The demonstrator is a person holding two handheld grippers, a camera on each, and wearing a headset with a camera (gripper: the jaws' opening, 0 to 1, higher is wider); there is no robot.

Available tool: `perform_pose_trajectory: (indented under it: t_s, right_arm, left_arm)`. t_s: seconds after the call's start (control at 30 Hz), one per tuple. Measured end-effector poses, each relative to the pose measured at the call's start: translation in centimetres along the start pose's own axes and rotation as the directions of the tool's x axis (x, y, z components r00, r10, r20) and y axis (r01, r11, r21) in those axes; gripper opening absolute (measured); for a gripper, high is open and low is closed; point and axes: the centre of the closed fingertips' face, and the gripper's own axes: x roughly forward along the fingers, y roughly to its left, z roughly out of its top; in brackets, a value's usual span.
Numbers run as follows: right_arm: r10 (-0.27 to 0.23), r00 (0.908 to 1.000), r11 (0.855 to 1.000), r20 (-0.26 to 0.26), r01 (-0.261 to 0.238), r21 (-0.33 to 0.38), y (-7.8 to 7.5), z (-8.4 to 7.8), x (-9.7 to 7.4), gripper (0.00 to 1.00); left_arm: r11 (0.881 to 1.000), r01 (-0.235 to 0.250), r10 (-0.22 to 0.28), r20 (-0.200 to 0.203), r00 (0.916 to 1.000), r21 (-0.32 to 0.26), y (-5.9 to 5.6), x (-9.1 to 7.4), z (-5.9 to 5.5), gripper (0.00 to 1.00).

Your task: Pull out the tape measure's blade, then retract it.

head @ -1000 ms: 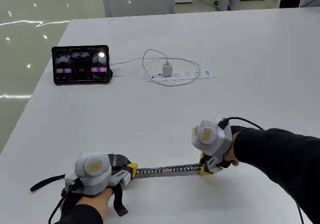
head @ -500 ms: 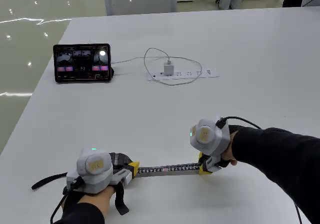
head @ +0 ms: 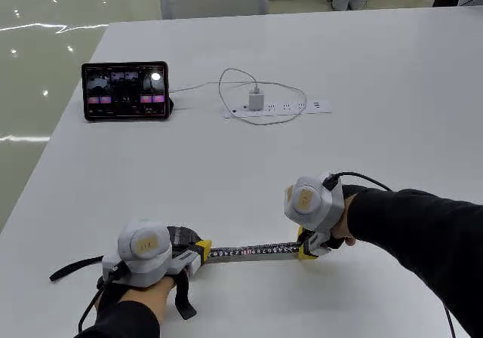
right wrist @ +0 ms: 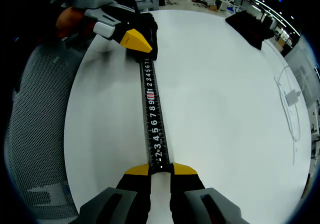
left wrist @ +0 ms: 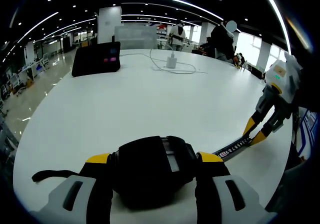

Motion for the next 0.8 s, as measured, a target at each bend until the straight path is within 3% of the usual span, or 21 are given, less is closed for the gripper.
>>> perform_pose_trajectory:
  t_s: [0.8]
  right_arm:
    - [0.003, 0.9999, 1.000, 0.016, -0.003, 0.003, 0.2, 1.1, 0.4, 0.10]
  left_arm:
    - [1.000, 0.002, -0.002, -0.008, 1.0000, -0.003, 0.0, 0.0, 0.0, 0.62]
